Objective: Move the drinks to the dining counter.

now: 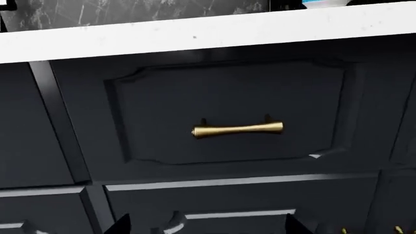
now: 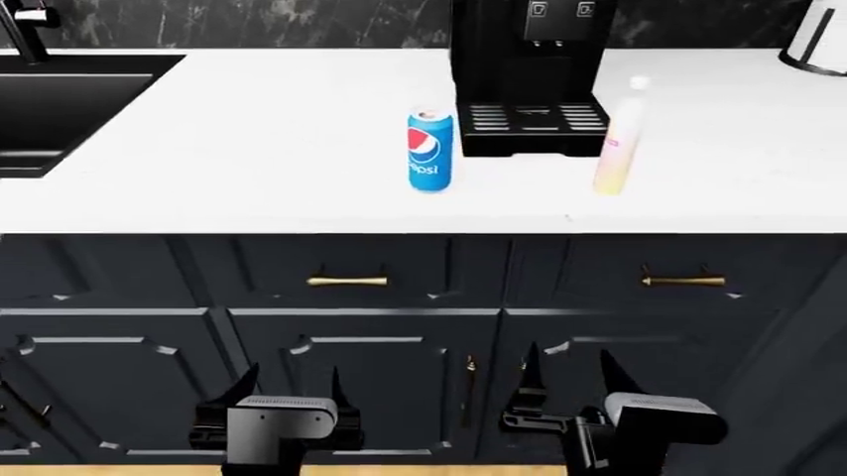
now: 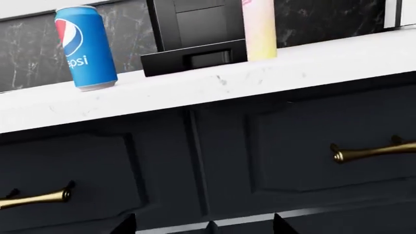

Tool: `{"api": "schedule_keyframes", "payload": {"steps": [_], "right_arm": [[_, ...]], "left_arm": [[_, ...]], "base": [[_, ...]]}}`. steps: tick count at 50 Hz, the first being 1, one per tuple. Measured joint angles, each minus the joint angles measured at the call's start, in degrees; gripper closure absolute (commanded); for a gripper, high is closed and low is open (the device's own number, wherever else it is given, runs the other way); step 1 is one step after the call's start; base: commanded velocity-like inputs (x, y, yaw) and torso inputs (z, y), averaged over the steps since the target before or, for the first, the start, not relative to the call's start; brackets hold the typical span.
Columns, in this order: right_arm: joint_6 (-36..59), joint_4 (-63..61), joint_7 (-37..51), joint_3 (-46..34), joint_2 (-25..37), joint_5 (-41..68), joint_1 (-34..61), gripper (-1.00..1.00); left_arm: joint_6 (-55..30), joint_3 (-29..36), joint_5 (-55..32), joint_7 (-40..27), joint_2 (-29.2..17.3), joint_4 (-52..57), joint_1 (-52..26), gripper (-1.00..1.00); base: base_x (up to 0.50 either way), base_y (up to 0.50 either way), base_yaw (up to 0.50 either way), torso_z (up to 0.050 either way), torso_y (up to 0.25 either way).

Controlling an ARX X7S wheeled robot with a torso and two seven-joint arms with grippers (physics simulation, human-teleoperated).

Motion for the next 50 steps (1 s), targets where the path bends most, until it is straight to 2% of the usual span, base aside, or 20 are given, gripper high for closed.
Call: {"api": "schedule_keyframes", "payload": {"steps": [10, 20, 31, 35, 41, 50], "right_arm": [[-0.02, 0.26, 0.88, -0.24, 0.29, -0.03, 0.22, -1.00], [-0.43, 0.41, 1.44, -0.63, 0.52, -0.08, 0.29, -1.00], [1.95, -3.04, 4.00, 0.62, 1.19, 1.75, -0.18, -1.00], [7.18, -9.18, 6.73, 1.86, 2.99, 3.65, -0.43, -1.00], [17.70, -20.02, 11.30, 4.51, 6.88, 8.26, 1.64, -1.00], [37.04, -34.13, 18.56, 10.42, 15.11, 20.23, 12.47, -1.00]], "left_arm": [[-0.01, 0.45, -0.34, -0.37, -0.20, 0.11, -0.01, -1.00], [0.05, 0.80, -0.64, -0.73, -0.52, 0.09, -0.08, -1.00], [-1.61, 1.11, -1.54, -0.89, -1.24, 2.15, 0.37, -1.00], [-6.57, 0.22, -4.25, -0.65, -2.67, 8.96, 0.87, -1.00], [-21.18, -2.99, -10.85, -2.38, -6.25, 23.41, -2.49, -1.00], [-48.05, -10.68, -21.95, -6.12, -12.40, 40.36, -18.77, -1.00]], "base": [[0.04, -0.05, 0.00, 0.000, 0.000], [0.34, -0.17, 0.00, 0.000, 0.000], [0.00, 0.00, 0.00, 0.000, 0.000], [0.00, 0.00, 0.00, 0.000, 0.000], [0.00, 0.00, 0.00, 0.000, 0.000], [0.00, 0.00, 0.00, 0.000, 0.000]]}}
